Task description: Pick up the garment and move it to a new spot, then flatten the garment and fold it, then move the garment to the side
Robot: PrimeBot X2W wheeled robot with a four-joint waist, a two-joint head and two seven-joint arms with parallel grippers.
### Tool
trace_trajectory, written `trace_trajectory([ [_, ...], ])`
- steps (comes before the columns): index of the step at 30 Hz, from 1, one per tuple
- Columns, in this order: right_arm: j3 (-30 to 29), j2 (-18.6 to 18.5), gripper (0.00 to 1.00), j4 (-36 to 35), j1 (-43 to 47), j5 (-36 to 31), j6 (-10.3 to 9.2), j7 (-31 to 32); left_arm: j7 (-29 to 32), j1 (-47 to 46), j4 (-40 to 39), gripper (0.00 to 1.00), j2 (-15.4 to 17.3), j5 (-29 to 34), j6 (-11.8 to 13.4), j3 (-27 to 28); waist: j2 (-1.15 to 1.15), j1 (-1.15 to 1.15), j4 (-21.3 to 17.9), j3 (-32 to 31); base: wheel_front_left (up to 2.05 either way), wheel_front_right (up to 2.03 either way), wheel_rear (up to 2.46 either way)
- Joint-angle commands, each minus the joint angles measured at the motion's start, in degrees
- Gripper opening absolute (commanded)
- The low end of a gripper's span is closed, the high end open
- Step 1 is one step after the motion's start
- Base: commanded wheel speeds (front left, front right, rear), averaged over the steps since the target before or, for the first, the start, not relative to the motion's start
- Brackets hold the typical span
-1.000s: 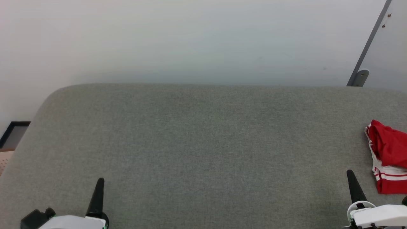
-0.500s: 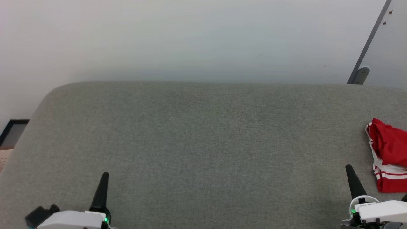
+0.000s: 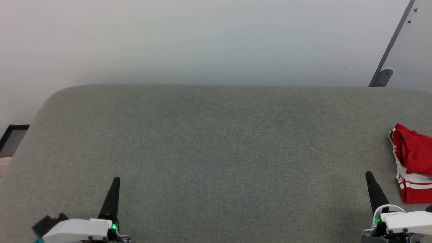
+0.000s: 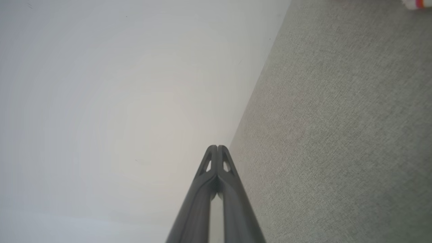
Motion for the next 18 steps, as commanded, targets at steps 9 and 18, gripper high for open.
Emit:
trace_trajectory([
  [9,-0.3,0.3,0.00,-0.6,-1.2,5.5,-0.06,1.2,1.3,-1.6,-0.1,0.00,-0.9,-3.9,-0.2,0.4,0.00,0.00,-0.1,0.4,0.00,0.00,0.00],
  [18,-0.4,0.6,0.00,-0.7,-1.6,9.4,-0.06,2.2,2.2,-2.4,0.0,0.00,-1.8,-6.8,-0.2,0.6,0.00,0.00,-0.1,0.8,0.00,0.00,0.00],
])
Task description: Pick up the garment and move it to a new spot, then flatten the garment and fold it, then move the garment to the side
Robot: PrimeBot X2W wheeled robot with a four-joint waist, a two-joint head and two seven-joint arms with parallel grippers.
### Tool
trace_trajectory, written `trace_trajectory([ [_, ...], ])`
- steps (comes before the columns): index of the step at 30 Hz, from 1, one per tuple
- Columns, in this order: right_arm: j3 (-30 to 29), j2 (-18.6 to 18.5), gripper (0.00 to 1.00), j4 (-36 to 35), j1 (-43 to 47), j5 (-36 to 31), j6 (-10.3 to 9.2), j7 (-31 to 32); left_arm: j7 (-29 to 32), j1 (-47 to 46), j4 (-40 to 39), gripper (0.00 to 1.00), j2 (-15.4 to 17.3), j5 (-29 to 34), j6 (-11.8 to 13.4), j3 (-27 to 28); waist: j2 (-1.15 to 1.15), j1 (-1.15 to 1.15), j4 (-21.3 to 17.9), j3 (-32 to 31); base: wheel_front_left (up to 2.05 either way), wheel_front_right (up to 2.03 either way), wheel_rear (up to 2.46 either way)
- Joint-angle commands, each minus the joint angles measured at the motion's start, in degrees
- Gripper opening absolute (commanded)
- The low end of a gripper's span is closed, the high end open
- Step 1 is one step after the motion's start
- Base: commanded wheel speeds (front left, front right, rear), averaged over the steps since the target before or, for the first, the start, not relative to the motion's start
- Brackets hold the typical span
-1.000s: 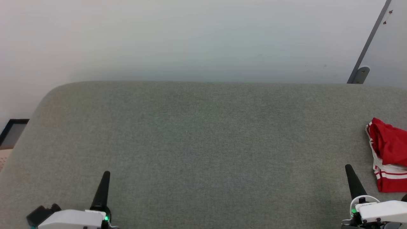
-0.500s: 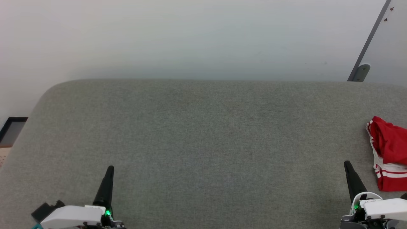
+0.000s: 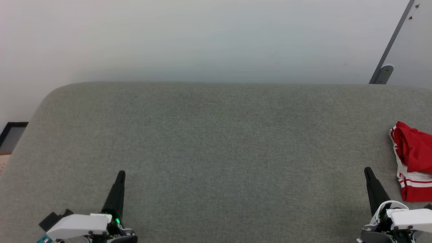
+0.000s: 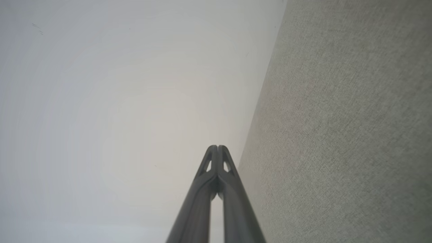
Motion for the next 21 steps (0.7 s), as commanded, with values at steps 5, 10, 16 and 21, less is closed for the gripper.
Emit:
trace_trajectory([
  [5,-0.2,0.3,0.00,-0.4,-1.0,3.3,-0.07,0.8,0.7,-1.2,0.0,0.00,-0.7,-2.3,-0.2,0.3,0.00,0.00,0.0,0.2,0.00,0.00,0.00],
  [10,-0.2,0.4,0.00,-0.5,-1.2,5.2,-0.07,1.3,1.2,-1.5,0.0,0.00,-1.0,-3.8,-0.2,0.4,0.00,0.00,-0.1,0.5,0.00,0.00,0.00],
  [16,-0.2,0.5,0.00,-0.4,-0.9,5.8,-0.07,1.4,1.4,-1.7,0.1,0.00,-1.1,-4.1,-0.2,0.4,0.00,0.00,-0.1,0.5,0.00,0.00,0.00],
  [21,-0.2,0.5,0.00,-0.4,-1.0,5.8,-0.07,1.4,1.4,-1.6,0.1,0.00,-1.1,-4.1,-0.2,0.4,0.00,0.00,-0.1,0.5,0.00,0.00,0.00],
])
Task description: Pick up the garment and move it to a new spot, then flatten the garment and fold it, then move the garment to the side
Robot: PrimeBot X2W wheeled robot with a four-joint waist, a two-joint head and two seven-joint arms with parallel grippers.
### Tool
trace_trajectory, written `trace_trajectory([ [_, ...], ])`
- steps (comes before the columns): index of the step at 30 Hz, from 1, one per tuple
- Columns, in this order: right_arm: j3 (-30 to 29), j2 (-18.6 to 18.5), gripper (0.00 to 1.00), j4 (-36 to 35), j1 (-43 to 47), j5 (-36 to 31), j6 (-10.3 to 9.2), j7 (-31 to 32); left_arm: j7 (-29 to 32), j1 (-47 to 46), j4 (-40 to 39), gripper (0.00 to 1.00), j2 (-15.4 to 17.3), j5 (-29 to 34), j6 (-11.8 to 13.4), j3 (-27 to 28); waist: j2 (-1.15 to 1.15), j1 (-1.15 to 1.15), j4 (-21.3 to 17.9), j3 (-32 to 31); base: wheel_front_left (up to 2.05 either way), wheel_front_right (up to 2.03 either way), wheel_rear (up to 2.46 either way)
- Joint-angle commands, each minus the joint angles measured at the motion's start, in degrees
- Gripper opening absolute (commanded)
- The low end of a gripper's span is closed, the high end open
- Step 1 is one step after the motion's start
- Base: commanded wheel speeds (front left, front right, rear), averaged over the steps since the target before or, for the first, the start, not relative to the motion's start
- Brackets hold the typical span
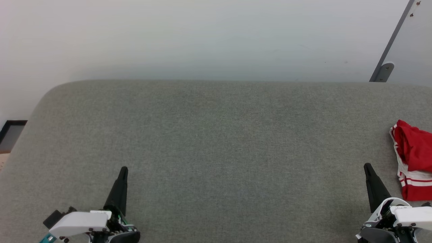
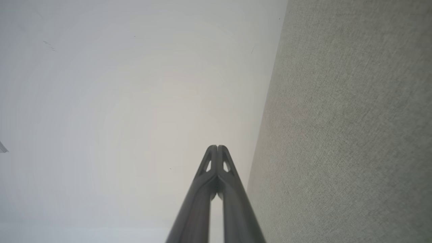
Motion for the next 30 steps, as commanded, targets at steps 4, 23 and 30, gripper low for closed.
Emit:
trace_trajectory([
  [4,0.0,0.2,0.00,-0.1,-0.2,0.2,-0.06,0.1,0.2,-0.6,0.1,0.00,0.0,-0.2,-0.2,0.1,0.00,0.00,0.0,0.0,0.00,0.00,0.00],
  [23,0.0,0.2,0.00,-0.1,-0.2,0.2,-0.06,0.1,0.2,-0.6,0.0,0.00,0.1,-0.2,-0.2,0.1,0.00,0.00,0.0,0.0,0.00,0.00,0.00],
  [30,0.0,0.2,0.00,-0.1,-0.2,0.2,-0.06,0.1,0.2,-0.6,0.0,0.00,0.1,-0.2,-0.2,0.1,0.00,0.00,0.0,0.0,0.00,0.00,0.00],
])
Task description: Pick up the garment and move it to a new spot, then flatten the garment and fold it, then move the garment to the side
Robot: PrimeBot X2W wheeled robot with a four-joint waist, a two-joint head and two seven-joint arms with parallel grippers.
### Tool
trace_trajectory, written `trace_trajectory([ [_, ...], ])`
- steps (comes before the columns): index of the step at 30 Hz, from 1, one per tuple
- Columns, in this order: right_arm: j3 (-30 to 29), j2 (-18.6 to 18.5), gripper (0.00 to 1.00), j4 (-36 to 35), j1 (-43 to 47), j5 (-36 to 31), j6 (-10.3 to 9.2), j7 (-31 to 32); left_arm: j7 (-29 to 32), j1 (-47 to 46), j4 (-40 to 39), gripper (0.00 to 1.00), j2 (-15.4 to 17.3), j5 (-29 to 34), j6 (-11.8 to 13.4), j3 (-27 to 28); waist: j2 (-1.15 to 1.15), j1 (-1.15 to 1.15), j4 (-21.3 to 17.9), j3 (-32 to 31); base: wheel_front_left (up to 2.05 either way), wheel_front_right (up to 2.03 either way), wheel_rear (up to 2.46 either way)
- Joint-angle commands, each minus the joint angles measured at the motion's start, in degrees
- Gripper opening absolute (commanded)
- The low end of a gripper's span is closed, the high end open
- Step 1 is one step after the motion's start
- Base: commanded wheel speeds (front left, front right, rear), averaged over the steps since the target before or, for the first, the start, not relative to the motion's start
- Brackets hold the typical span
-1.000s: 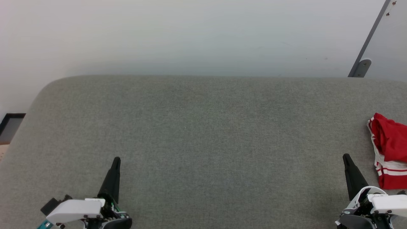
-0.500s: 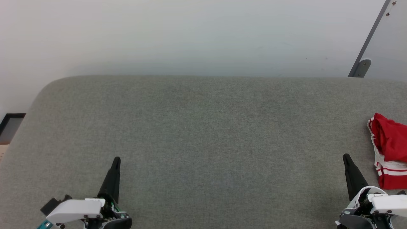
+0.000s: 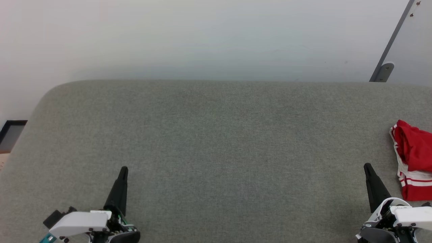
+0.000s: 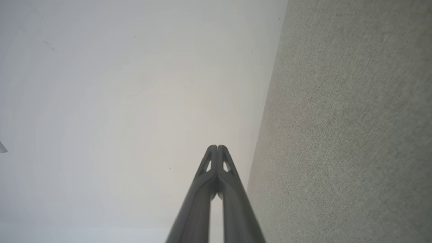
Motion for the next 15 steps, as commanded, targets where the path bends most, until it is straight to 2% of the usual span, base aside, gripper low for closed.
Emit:
trace_trajectory([
  [1,0.0,0.2,0.00,-0.1,-0.2,0.2,-0.06,0.1,0.2,-0.6,0.0,0.00,0.1,-0.2,-0.2,0.1,0.00,0.00,0.0,0.0,0.00,0.00,0.00],
  [15,0.0,0.2,0.00,-0.1,-0.2,0.2,-0.06,0.1,0.2,-0.6,0.0,0.00,0.1,-0.2,-0.2,0.1,0.00,0.00,0.0,0.0,0.00,0.00,0.00],
])
